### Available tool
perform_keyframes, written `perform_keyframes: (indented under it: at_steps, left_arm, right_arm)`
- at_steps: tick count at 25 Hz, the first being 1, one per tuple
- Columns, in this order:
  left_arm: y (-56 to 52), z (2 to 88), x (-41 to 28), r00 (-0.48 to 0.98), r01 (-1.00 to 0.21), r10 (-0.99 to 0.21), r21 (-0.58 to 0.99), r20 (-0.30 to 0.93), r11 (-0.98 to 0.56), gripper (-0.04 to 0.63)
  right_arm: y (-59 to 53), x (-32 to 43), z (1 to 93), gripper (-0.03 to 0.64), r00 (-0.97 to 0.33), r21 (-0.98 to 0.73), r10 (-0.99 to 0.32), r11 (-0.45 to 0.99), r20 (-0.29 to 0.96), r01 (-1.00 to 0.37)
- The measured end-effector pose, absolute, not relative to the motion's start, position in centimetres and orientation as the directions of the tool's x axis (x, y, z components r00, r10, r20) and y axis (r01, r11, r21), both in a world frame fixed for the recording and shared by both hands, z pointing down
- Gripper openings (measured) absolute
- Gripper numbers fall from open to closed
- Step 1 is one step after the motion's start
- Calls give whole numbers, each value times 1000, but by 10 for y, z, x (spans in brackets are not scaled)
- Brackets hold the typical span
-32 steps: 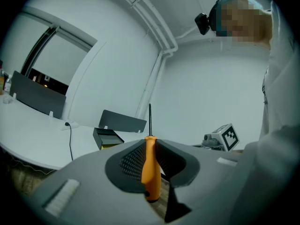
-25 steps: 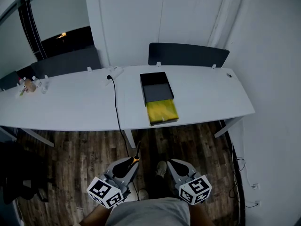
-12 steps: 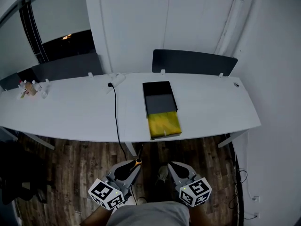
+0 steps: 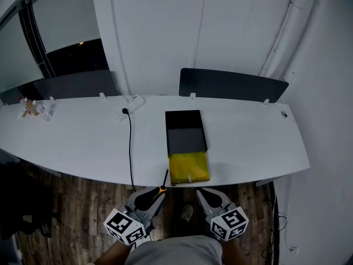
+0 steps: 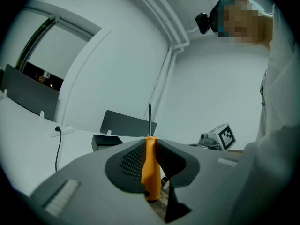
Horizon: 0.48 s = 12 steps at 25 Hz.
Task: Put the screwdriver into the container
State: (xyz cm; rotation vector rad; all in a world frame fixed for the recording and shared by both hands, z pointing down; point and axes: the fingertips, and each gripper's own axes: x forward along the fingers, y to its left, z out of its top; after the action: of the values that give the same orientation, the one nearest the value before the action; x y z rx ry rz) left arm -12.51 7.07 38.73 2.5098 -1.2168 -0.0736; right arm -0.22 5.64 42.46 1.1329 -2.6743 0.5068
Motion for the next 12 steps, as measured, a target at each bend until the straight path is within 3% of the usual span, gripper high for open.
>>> perform_keyframes:
  at_steps: [12]
  left_arm:
    - [-16, 382, -92, 578, -790, -808, 329, 115, -518, 69]
  right_arm:
    - [-38, 27, 417, 14, -735, -239, -610, 697, 297, -676]
